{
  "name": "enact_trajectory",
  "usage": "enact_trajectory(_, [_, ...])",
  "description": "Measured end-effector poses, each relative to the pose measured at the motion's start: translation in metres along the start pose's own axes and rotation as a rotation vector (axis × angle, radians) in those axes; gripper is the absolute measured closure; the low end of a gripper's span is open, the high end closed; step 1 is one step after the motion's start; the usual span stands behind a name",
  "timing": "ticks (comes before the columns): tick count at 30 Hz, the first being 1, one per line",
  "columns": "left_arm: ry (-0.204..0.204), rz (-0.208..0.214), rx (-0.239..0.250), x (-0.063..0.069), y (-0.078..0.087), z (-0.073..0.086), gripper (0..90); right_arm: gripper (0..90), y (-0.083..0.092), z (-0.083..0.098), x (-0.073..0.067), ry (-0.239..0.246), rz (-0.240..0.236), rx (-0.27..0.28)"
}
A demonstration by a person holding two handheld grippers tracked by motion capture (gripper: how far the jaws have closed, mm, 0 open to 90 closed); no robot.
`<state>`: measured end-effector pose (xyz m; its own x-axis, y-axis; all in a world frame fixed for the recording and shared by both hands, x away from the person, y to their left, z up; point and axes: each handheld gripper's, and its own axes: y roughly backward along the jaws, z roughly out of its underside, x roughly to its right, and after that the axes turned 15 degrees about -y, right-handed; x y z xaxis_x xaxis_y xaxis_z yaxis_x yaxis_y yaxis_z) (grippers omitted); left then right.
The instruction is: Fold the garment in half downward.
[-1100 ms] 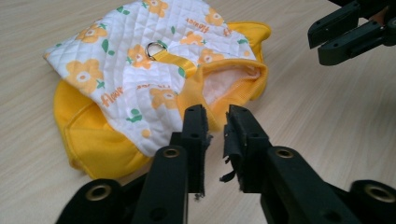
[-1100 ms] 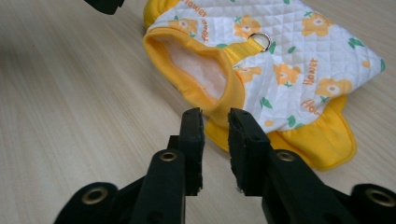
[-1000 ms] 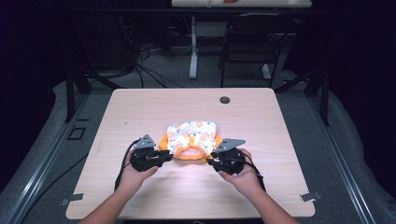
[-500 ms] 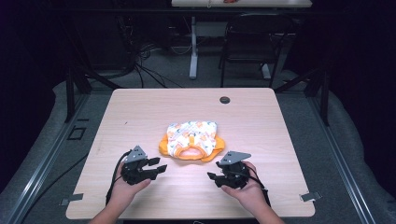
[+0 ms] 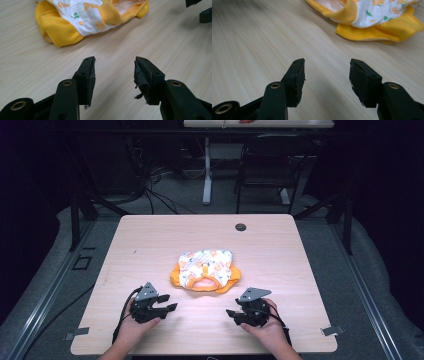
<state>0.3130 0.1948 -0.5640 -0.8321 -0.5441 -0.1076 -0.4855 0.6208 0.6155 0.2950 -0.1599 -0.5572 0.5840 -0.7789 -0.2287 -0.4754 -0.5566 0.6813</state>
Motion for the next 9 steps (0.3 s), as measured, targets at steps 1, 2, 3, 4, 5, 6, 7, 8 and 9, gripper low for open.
enact_trajectory(1, [-0.003,-0.004,-0.006,-0.0002,-0.0009,0.0005,50.9,45.5,-0.0018,0.0010,0.0012,0.006,0.011,-0.010])
enact_trajectory(2, [-0.007,-0.008,-0.011,-0.0003,-0.0016,0.0008,50.8,45.5,-0.0043,0.0024,0.0018,-0.001,0.019,-0.008])
enact_trajectory(3, [-0.012,-0.021,-0.018,0.0001,-0.0021,0.0008,50.7,45.5,-0.0057,0.0029,0.0034,0.003,0.021,-0.019])
enact_trajectory(4, [-0.014,-0.015,-0.020,0.0000,-0.0026,0.0009,50.6,45.5,-0.0076,0.0038,0.0044,0.000,0.023,-0.019])
enact_trajectory(5, [-0.030,-0.018,-0.029,-0.0003,-0.0026,0.0003,50.5,45.5,-0.0089,0.0042,0.0052,0.002,0.032,-0.022])
enact_trajectory(6, [-0.048,-0.033,-0.033,-0.0006,-0.0023,-0.0005,50.4,45.5,-0.0094,0.0045,0.0058,0.006,0.040,-0.020])
enact_trajectory(7, [-0.058,-0.039,-0.034,-0.0008,-0.0017,-0.0012,50.0,45.4,-0.0095,0.0047,0.0062,0.001,0.043,-0.014])
enact_trajectory(8, [-0.068,-0.044,-0.033,-0.0014,-0.0014,-0.0015,49.3,45.3,-0.0097,0.0049,0.0070,-0.002,0.037,-0.004])
enact_trajectory(9, [-0.068,-0.044,-0.033,-0.0014,-0.0014,-0.0015,48.9,45.3,-0.0087,0.0049,0.0076,-0.001,0.042,-0.003])
